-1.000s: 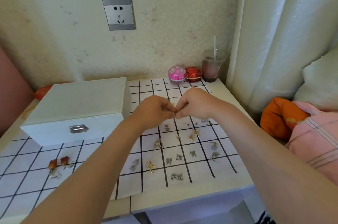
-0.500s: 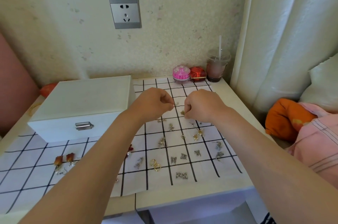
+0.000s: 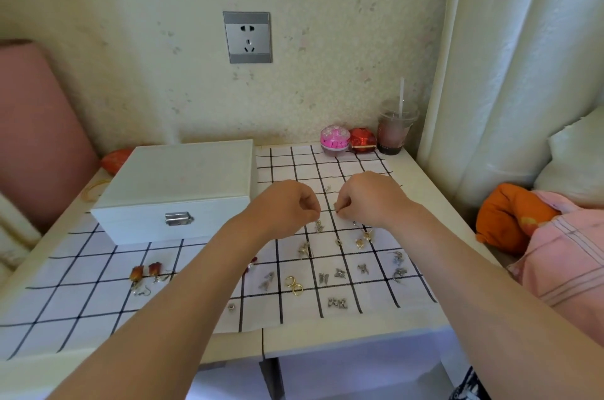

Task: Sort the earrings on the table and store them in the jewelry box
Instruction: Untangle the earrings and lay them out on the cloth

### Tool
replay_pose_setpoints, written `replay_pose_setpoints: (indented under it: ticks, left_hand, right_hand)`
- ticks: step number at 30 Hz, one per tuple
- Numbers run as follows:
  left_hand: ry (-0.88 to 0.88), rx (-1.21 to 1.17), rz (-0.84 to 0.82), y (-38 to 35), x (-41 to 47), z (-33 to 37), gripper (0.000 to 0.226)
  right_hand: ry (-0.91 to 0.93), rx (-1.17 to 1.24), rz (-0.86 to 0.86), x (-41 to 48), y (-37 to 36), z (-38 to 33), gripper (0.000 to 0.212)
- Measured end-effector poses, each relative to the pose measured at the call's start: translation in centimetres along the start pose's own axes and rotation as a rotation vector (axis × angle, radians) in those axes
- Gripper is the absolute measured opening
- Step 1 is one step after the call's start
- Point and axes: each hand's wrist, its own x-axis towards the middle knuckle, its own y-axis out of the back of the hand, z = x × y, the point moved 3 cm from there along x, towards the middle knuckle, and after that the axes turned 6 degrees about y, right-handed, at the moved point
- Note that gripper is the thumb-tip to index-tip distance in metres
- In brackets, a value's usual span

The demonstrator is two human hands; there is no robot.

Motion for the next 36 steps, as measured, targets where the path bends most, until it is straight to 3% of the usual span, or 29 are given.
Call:
replay_pose_setpoints:
  ticks: [6,9,13,19,27,32,36]
  left_hand:
    - [-0.006,-0.002,-0.020,-0.3,-0.7,-0.6,0.005]
    - [-0.013,0.002,-0.016,-0.3,-0.6,-0.6,0.006]
    - [-0.023,-0.002,-0.002,-0.3,-0.5,-0.4,0.006]
    - [-0.033,0.000,-0.029,-0.2,-0.6,-0.3,0.004]
    - [-0.062,-0.006,-0.022,0.8,-2.1,-1.5,0.002]
    - [-0.045,0.035,0.029,1.9,-3.9,-2.8,0.004]
    - [-0.023,0.167,0.081,2.3,-5.0,-3.8,0.007]
  right_hand:
    - [0.000,0.235,0.071,-0.8,0.3,-0.1,0.007]
    - [0.058,0.370,-0.088,-1.8,1.0,-0.9,0.008]
    - [0.085,0.290,-0.265,-2.5,0.2,-1.5,0.012]
    - [0.090,0.222,-0.212,-2.0,-0.2,-1.6,0.005]
    - [0.128,0.322,-0.166,-1.2,0.0,-3.1,0.004]
    - [0.154,0.403,0.009,-0.7,0.7,-5.2,0.002]
    - [0.204,0.309,-0.042,-0.4,-0.7,-7.3,0.008]
